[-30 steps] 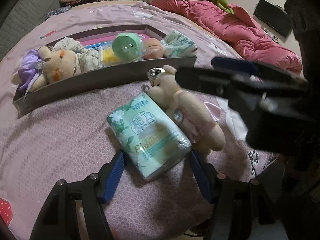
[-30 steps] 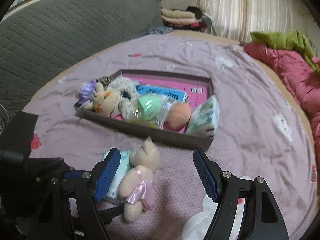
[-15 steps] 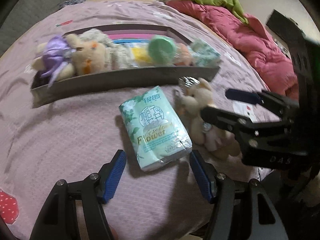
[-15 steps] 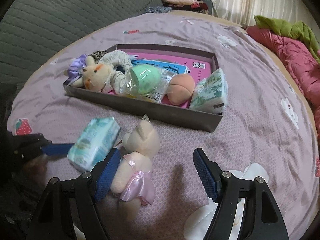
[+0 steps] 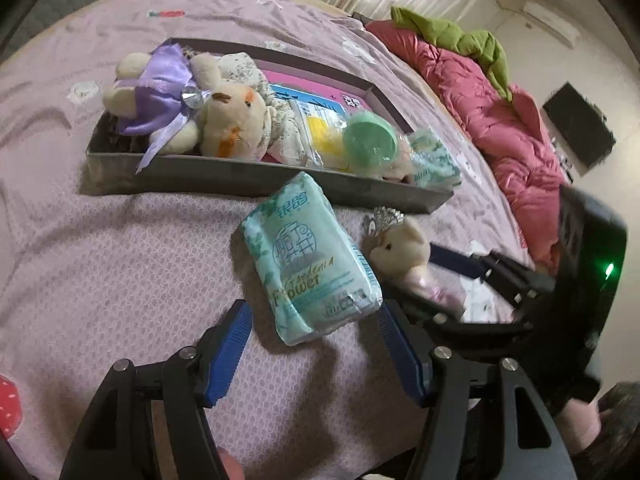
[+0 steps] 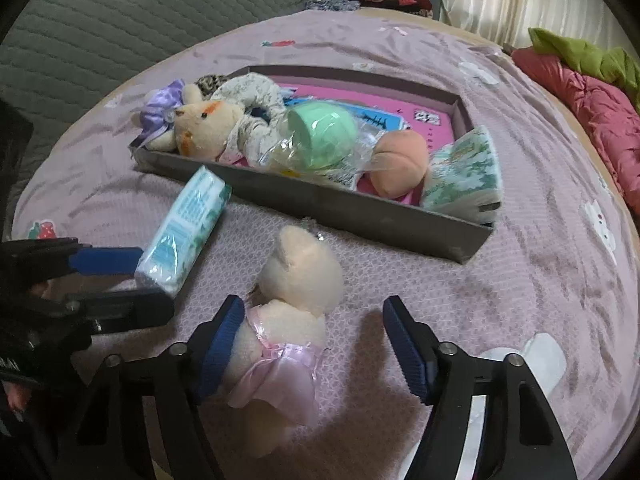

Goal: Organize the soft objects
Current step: 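Grasp the green Flower tissue pack with the left gripper while the right gripper grasps the pink-dress bear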

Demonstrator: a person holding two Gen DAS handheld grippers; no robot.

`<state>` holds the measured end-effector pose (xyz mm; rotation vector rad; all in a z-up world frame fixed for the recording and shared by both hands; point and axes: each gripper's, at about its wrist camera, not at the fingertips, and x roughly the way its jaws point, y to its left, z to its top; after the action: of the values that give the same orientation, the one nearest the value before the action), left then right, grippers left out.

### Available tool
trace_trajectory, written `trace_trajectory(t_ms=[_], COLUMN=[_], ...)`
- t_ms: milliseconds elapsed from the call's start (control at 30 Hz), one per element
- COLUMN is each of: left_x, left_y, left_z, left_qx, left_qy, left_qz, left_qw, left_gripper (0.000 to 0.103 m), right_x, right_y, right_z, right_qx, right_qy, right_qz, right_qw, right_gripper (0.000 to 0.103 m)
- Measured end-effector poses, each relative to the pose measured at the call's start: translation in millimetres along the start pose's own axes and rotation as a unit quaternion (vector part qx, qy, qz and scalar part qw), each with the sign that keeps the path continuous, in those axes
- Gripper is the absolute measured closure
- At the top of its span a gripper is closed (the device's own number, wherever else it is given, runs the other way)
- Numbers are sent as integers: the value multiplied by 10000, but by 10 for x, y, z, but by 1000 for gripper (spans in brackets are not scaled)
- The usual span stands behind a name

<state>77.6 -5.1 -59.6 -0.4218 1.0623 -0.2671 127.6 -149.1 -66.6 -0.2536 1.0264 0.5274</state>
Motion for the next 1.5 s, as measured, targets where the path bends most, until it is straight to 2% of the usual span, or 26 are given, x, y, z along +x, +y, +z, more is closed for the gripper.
trace_trajectory(t_ms=[200, 367, 633, 933, 1067, 1200, 1333, 1500], left_x=[-43, -69, -187, -216, -197, -56, 99, 239], left_y=[108, 132, 234, 248, 165, 42, -13, -57], left_z=[45, 62, 70, 101, 85, 63, 64, 122], left_qx=[-167, -304, -518, -574, -326, 14, 102, 193], left_qy=[-95, -116, -191, -326, -407, -233, -46, 61], left_qz=[-27, -66, 135, 465, 656, 731, 627, 594], left_qw=[9998, 9994, 9984, 9967, 9965, 9971, 9980, 9980], left_gripper=[31, 30, 27, 22, 22, 23, 23, 23], right_x=[129, 171, 240, 256, 199, 196, 194, 126], right_y=[95, 140, 98, 164, 229, 227, 213, 142], right_z=[-11, -12, -2, -4, 16, 39, 64, 50], right_qx=[-147, -247, -74, -264, -464, -474, -532, -603], right_qy=[173, 220, 284, 288, 133, 125, 94, 87], right_qz=[-54, -63, 103, -65, -226, -239, -290, -382], right_qw=[9997, 9994, 9995, 9992, 9986, 9985, 9981, 9974], right_gripper=[33, 32, 27, 25, 36, 40, 45, 59])
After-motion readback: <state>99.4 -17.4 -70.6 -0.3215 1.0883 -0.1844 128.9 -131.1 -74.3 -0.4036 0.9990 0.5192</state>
